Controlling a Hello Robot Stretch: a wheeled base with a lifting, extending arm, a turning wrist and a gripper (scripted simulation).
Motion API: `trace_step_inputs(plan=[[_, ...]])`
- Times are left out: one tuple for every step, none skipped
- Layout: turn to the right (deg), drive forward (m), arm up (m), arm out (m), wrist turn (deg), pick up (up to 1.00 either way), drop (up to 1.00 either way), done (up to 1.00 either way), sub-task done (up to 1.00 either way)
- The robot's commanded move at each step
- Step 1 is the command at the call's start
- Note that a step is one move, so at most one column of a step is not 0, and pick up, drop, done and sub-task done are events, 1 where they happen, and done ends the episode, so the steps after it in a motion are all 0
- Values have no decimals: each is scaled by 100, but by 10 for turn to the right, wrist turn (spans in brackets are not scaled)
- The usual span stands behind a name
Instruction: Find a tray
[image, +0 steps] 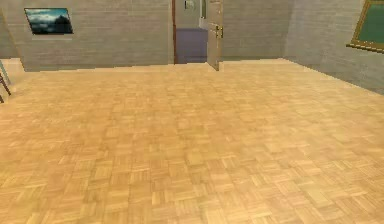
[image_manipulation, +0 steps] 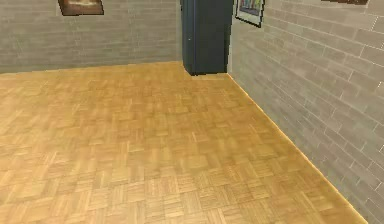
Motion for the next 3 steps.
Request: trace_step_inputs(plan=[[0,100,0,0,0,0,0,0,0],[0,100,0,0,0,0,0,0,0],[0,100,0,0,0,0,0,0,0]])
